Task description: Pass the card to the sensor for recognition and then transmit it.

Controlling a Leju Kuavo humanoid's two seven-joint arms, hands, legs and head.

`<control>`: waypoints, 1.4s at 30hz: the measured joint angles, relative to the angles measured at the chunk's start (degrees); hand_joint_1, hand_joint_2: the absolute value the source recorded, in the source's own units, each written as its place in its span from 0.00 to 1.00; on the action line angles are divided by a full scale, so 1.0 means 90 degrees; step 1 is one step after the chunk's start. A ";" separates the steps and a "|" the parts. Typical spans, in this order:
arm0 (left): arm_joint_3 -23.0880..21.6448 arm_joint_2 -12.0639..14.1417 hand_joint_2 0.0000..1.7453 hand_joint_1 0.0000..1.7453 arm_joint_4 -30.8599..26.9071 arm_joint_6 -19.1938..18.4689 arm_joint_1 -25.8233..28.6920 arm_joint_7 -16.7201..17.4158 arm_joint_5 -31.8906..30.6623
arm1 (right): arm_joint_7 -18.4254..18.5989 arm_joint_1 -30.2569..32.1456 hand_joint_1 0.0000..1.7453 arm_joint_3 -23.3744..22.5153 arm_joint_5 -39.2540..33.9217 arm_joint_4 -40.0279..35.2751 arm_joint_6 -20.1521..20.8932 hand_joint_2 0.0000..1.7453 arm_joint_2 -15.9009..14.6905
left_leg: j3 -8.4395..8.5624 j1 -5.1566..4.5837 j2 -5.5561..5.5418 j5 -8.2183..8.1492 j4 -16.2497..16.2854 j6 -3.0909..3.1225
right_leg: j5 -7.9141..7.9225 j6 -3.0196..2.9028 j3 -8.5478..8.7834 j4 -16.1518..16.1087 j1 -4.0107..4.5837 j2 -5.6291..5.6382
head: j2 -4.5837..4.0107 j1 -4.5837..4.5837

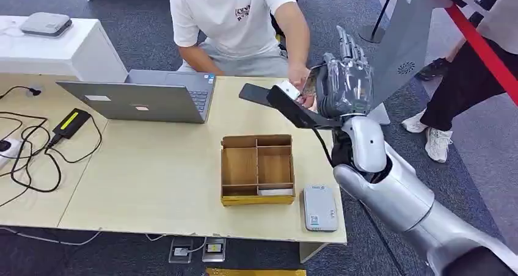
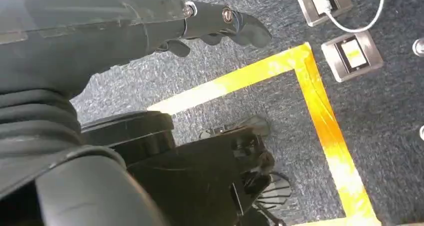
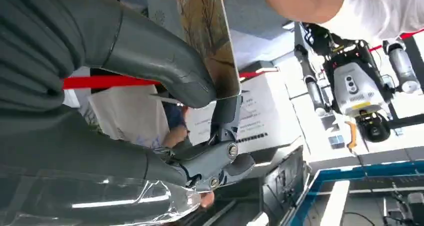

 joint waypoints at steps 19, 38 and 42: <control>-0.0697 0.0158 0.00 0.00 -0.0075 0.0000 -0.0102 0.0199 0.0066 | -0.0002 -0.0886 0.00 0.0930 -0.0797 0.2586 -0.0365 1.00 0.1085 | -0.0026 0.0000 -0.0016 0.0006 0.0000 0.0005 | 0.0001 -0.0002 -0.0024 0.0000 0.0003 -0.0017 | 0.0000 0.0002; -0.0792 0.0270 0.00 0.00 -0.0126 -0.0136 -0.0189 0.0459 0.0226 | 0.0202 -0.0885 0.00 0.1114 -0.0845 0.2763 -0.0907 1.00 0.1085 | -0.0018 0.0000 -0.0010 0.0009 0.0002 0.0002 | 0.0003 -0.0004 -0.0023 0.0000 0.0003 -0.0006 | 0.0000 0.0002; -0.0835 0.0321 0.00 0.00 -0.0241 -0.0019 -0.0199 0.0580 0.0252 | 0.0126 -0.0883 0.00 0.1097 -0.0748 0.2644 -0.1672 1.00 0.1027 | -0.0015 0.0000 -0.0002 0.0009 0.0002 0.0002 | 0.0004 -0.0005 -0.0023 0.0000 0.0003 0.0000 | 0.0000 0.0005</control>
